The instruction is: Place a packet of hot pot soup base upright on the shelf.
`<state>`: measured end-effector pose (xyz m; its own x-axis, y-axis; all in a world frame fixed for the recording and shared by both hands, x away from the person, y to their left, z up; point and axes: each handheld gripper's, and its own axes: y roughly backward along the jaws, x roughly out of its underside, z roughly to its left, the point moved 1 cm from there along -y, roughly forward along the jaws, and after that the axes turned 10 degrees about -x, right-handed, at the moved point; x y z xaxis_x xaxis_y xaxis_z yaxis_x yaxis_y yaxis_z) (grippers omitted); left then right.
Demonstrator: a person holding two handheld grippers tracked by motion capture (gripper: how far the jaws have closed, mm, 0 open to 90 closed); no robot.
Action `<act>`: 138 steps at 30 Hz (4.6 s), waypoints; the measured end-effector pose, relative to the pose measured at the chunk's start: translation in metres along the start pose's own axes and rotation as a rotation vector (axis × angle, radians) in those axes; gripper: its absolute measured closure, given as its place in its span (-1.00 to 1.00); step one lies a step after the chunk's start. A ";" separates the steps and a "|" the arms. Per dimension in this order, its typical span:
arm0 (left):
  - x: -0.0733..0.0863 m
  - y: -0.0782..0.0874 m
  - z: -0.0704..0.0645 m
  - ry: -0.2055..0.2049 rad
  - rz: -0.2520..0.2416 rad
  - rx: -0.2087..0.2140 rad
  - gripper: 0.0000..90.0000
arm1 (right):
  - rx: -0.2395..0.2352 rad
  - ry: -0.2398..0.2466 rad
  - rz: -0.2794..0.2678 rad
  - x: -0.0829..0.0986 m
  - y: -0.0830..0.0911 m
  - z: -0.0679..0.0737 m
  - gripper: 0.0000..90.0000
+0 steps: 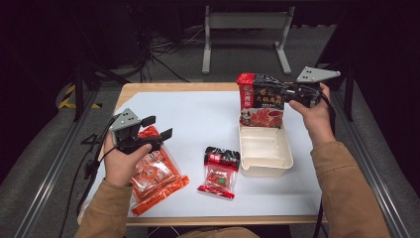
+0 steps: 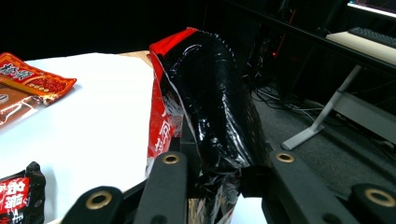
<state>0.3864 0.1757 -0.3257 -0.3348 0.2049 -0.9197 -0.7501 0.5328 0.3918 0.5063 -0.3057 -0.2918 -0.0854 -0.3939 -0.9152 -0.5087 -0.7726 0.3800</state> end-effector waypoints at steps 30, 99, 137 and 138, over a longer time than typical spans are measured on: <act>0.013 0.006 0.013 0.003 0.036 -0.062 -0.47 | 0.007 -0.115 0.079 0.036 0.003 -0.001 0.55; 0.043 0.029 0.073 0.056 0.082 -0.156 -0.67 | -0.034 -0.192 0.020 0.051 0.046 0.081 -0.18; 0.124 0.008 0.144 0.212 0.280 -0.345 -0.71 | -0.072 -0.184 0.047 0.052 0.030 0.085 -0.15; 0.126 0.008 0.146 0.222 0.294 -0.351 -0.70 | -0.073 -0.181 0.051 0.052 0.029 0.085 -0.15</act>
<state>0.4215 0.3251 -0.4420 -0.6452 0.1047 -0.7568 -0.7395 0.1634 0.6530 0.4141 -0.3064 -0.3399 -0.2652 -0.3423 -0.9014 -0.4365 -0.7909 0.4288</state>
